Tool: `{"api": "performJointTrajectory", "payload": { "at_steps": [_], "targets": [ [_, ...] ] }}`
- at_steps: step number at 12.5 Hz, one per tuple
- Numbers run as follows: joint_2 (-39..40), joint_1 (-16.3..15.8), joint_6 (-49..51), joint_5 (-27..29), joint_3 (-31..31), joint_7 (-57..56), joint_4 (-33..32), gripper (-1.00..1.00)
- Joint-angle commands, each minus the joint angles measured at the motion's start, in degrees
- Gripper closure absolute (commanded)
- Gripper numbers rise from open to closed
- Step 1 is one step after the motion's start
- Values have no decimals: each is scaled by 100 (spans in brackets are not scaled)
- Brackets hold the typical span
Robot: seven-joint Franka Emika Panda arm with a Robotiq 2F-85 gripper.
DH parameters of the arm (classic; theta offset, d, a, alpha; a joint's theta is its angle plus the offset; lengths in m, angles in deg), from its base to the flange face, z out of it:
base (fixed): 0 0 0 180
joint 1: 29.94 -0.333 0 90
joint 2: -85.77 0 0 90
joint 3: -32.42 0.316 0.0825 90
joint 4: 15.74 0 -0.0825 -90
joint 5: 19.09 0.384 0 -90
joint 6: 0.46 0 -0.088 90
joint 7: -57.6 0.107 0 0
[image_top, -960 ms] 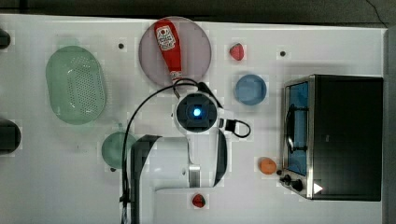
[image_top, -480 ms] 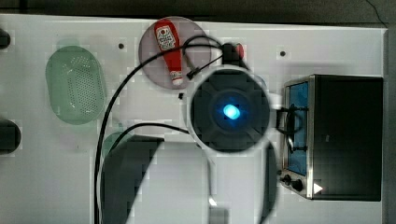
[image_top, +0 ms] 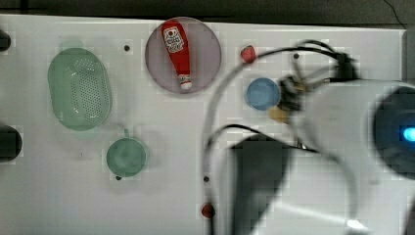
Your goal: Pick banana from table and place on oven.
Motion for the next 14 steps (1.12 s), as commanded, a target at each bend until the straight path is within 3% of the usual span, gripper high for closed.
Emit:
{"api": "performJointTrajectory", "payload": {
  "at_steps": [1,7,8,14],
  "targets": [
    [446,315,84,-57,-761,-1619,-7,61],
    [1603,338,-1121,-143,-1804,-4098,187,61],
    [1789,352,-1263,-136,-1852,-4292,188,51],
    [2036,367,-1310,-38,-1881,-4434,248,-81]
  ]
}}
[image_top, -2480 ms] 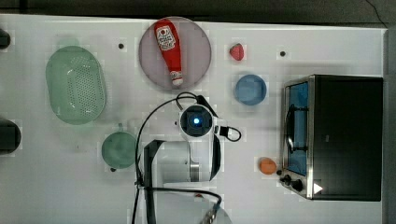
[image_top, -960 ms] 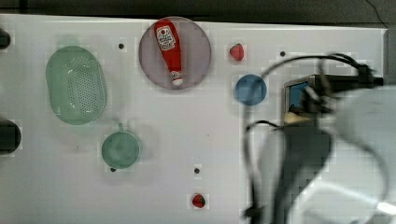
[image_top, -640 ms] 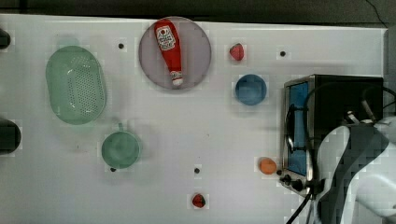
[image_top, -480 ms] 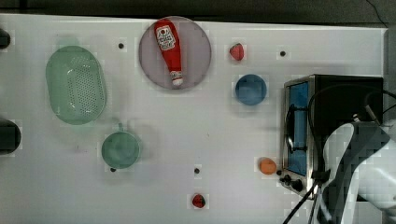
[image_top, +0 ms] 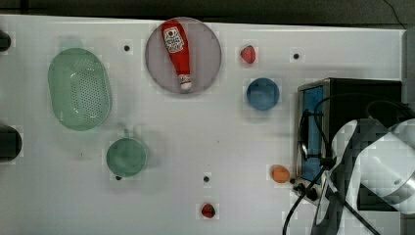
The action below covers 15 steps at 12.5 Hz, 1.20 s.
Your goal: Pick banana from table and place on oven.
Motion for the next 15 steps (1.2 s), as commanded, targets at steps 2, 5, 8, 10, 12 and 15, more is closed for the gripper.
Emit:
{"api": "performJointTrajectory", "payload": {
  "at_steps": [2,5,8,10,12,15],
  "targets": [
    [-639,-114,85,-76,85,-580,506,-100],
    [-1151,-245,1309,-125,308,-935,1041,-100],
    [-1689,-475,2497,-125,948,291,1231,-100],
    [-1950,-595,2655,-172,1548,1647,1187,-100],
    [-2070,-637,2665,-199,2192,2833,1143,-100],
    [-2110,-643,2669,-198,2973,4678,973,-100]
  ]
}}
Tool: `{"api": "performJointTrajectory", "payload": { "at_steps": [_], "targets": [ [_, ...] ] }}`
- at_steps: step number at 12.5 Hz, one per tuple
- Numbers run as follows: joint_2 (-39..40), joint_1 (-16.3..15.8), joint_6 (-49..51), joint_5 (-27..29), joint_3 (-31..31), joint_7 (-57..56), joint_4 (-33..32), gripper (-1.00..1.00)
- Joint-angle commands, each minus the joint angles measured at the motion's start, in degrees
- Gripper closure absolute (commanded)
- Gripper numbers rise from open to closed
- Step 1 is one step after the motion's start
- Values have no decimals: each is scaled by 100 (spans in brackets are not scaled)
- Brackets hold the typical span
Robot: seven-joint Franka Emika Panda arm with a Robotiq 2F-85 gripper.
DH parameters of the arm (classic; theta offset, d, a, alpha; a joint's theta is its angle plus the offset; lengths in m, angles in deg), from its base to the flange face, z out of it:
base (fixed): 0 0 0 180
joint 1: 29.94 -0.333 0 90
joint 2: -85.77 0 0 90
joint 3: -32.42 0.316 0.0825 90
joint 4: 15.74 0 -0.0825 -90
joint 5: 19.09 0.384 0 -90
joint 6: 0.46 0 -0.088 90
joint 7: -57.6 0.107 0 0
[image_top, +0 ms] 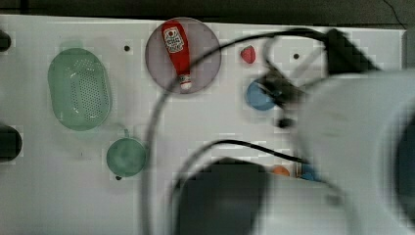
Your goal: Pick banana from table and place on oven.
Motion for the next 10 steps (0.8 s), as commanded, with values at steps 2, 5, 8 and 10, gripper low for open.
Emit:
{"api": "performJointTrajectory", "payload": {
  "at_steps": [2,5,8,10],
  "targets": [
    [431,32,198,26,636,2197,-423,-100],
    [124,29,200,67,663,2187,-658,-100],
    [-103,29,201,157,658,2187,-909,-100],
    [-141,29,199,157,659,2187,-992,-100]
  ]
}}
